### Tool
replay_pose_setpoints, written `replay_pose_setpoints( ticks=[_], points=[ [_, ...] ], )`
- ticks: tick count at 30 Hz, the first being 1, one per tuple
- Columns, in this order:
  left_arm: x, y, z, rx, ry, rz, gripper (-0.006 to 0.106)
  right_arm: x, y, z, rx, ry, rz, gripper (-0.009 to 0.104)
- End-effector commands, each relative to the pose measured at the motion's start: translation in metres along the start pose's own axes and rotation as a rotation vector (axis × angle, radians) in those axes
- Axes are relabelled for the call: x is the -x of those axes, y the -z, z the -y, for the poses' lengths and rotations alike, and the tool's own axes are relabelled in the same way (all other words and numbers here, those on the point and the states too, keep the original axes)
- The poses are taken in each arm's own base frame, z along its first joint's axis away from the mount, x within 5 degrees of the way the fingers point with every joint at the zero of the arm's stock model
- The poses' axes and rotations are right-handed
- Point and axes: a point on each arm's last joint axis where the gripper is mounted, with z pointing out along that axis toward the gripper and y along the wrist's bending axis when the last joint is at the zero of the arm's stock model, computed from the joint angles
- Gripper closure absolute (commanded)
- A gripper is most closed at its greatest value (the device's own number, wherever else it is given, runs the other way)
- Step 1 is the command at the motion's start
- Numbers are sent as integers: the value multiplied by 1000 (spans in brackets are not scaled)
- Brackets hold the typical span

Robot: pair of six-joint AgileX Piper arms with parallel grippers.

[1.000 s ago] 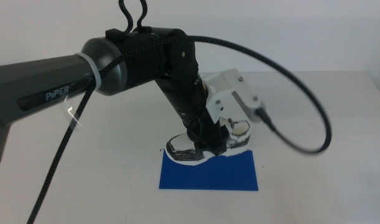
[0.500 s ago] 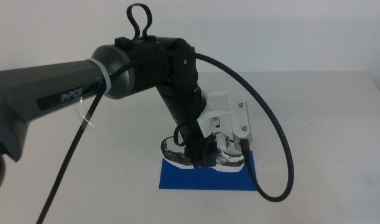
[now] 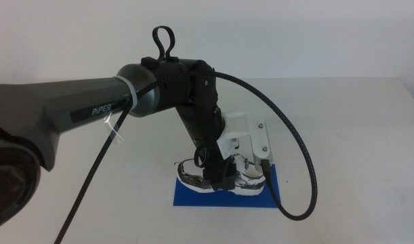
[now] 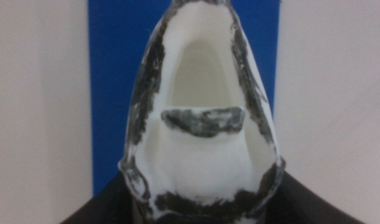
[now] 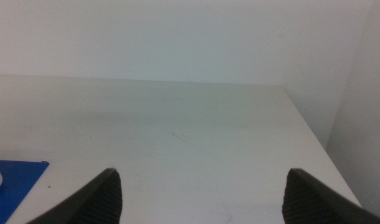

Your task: Use one arm to grab the shoe from the table and place it on the mat.

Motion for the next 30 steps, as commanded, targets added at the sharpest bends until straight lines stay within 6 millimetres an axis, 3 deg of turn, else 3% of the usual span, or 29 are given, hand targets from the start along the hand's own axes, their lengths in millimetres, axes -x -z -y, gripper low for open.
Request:
replay_pose_setpoints(
  ticks=[1,21,22,24,30],
  points=[
    [14,33,-4,90,-2,92,75,11,3,0,-4,21,110,29],
    [16,33,-2,72,-28,115,70,11,3,0,-4,21,110,29],
    [16,33,-2,72,-28,115,67,11,3,0,-4,21,110,29],
    [16,33,-2,72,-28,115,36,11,3,0,-4,21,110,29],
    [16,33,-2,72,-28,115,11,11,3,0,-4,21,110,29]
  ],
)
